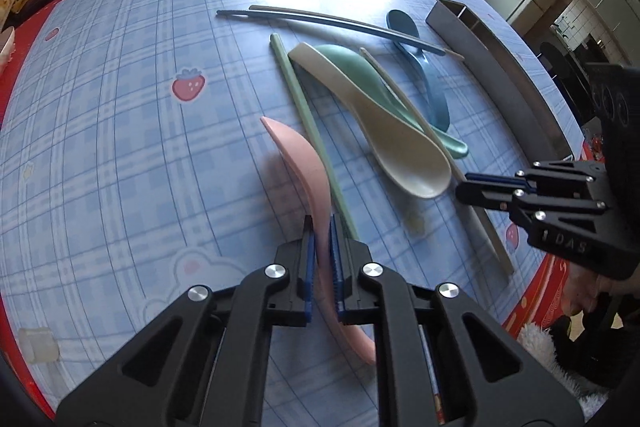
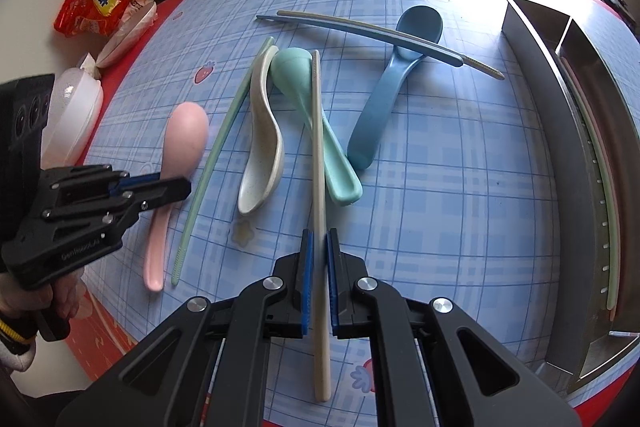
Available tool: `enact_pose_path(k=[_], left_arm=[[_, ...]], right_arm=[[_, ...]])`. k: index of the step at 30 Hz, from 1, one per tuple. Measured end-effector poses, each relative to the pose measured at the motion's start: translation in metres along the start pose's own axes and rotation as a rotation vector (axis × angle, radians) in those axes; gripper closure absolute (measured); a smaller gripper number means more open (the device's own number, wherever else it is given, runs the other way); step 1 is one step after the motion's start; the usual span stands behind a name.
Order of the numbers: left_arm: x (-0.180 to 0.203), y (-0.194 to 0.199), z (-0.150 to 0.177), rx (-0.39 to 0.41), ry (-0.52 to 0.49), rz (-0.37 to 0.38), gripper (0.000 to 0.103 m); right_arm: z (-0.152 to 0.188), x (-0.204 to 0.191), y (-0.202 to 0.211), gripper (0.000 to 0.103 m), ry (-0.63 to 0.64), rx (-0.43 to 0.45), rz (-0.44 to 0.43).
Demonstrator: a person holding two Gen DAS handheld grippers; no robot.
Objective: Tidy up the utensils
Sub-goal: 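Lift the beige chopstick and pink spoon and carry both toward the tray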
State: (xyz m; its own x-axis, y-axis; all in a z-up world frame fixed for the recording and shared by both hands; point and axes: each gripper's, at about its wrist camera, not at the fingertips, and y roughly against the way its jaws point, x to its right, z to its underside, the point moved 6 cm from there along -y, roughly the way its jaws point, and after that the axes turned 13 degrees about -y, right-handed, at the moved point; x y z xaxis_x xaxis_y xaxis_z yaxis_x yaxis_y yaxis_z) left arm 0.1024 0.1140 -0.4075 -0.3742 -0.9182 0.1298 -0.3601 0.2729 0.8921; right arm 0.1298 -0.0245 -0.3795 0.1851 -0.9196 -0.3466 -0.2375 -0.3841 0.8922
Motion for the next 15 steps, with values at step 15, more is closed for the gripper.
enact_pose_path(k=[15], left_arm=[[-0.002,0.007,0.020,0.076,0.076,-0.011,0.089]], right_arm=[[0.002,0.005,0.002,0.096,-0.048,0.013,-0.049]])
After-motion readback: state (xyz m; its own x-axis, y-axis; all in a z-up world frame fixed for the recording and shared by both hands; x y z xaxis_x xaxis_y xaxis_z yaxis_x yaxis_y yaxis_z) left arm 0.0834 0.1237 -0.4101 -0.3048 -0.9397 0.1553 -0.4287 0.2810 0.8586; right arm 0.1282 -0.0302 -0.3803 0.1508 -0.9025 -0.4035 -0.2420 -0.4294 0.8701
